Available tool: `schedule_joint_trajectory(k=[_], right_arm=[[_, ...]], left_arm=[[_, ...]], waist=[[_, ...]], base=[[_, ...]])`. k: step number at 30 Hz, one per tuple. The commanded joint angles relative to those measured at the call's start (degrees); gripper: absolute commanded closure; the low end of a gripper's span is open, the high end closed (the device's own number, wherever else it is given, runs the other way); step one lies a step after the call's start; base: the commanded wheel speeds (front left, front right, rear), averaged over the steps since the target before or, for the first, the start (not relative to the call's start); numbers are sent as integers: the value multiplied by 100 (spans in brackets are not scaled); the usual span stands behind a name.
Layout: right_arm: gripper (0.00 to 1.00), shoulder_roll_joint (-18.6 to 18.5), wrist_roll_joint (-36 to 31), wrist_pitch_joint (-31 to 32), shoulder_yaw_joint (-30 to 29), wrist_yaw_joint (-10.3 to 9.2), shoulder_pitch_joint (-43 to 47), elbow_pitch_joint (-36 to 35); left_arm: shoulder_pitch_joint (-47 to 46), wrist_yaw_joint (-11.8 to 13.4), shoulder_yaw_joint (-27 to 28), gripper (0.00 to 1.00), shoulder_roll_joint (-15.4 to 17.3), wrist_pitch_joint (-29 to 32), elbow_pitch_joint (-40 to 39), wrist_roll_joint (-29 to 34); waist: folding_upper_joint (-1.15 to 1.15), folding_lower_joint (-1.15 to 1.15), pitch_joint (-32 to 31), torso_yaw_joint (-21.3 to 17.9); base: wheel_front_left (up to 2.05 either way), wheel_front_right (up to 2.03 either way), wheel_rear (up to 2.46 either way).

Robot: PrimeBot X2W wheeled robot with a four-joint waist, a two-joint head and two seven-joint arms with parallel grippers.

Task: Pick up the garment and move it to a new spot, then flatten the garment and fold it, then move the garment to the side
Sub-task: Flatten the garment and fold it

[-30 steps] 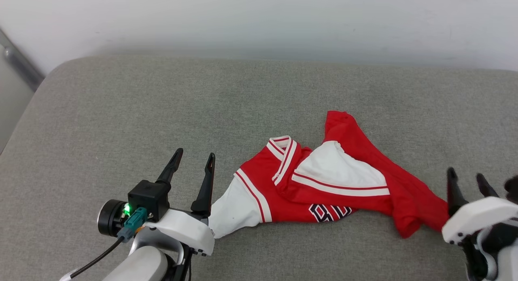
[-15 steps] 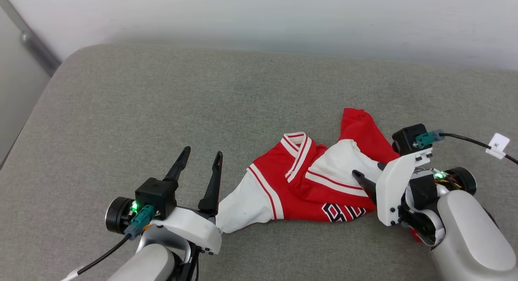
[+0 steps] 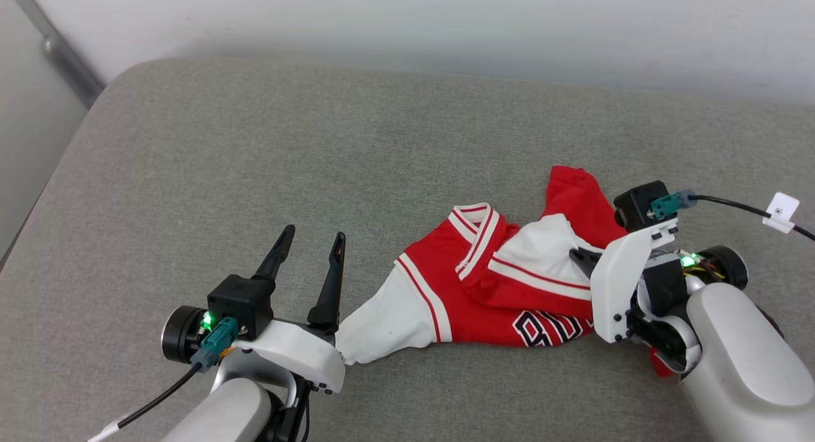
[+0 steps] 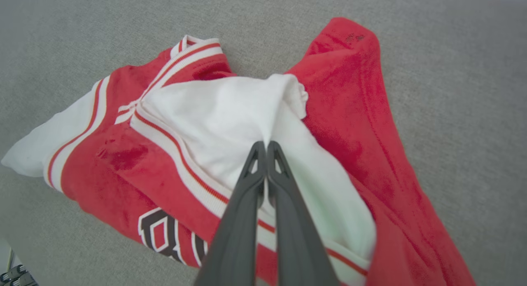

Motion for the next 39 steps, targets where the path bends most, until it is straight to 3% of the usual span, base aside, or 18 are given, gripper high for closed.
schedule_joint_trajectory(k=[1,5,10,16,20,21,22,23,24,29,34,39], right_arm=[[100,-60,-35,-118,-24,-2,-74,-151],[100,-148,-184,-305,-312,-2,83,-481],[100,-183,-573,-479,-1237,-2,423,-930],[100,97,-952,-486,-2555,-2,1085,-1192],[100,398,-1140,-495,-3394,-2,1575,-982],[90,456,-1212,-527,-3529,-2,1670,-892],[67,528,-1230,-540,-3640,-2,1726,-795],[24,607,-1234,-586,-3750,-2,1768,-716],[0,643,-1291,-668,-3824,-2,1794,-645],[0,845,-1477,-1432,-4116,-2,1768,-561],[0,973,-1764,-2373,-4195,-2,1776,-953],[0,1067,-2110,-2930,-3984,-2,1937,-1464]], left_arm=[[65,20,36,0,-9,-33,-3,48],[98,29,68,0,12,-36,-29,62],[126,38,84,0,46,-36,-65,88],[142,30,71,0,70,-28,-85,83],[121,28,43,0,72,-8,-94,83],[117,29,43,0,77,-4,-94,81],[113,29,36,0,78,-1,-94,79],[106,27,33,0,80,1,-95,77],[97,26,33,0,87,6,-96,75],[79,30,26,0,104,15,-84,65],[172,72,53,0,132,9,-99,41],[224,109,77,0,164,9,-113,5]], waist=[[0,0,-38,-66],[0,0,-77,-193],[0,0,-102,-344],[0,0,-119,-449],[0,0,-115,-486],[0,0,-115,-495],[0,0,-115,-500],[0,0,-111,-505],[0,0,-104,-510],[0,0,-110,-516],[0,0,-167,-523],[0,0,-245,-545]], base=[[0,0,0],[0,0,0],[0,0,0],[0,0,0],[0,0,0],[0,0,0],[0,0,0],[0,0,0],[0,0,0],[0,0,0],[0,0,0],[0,0,0]])
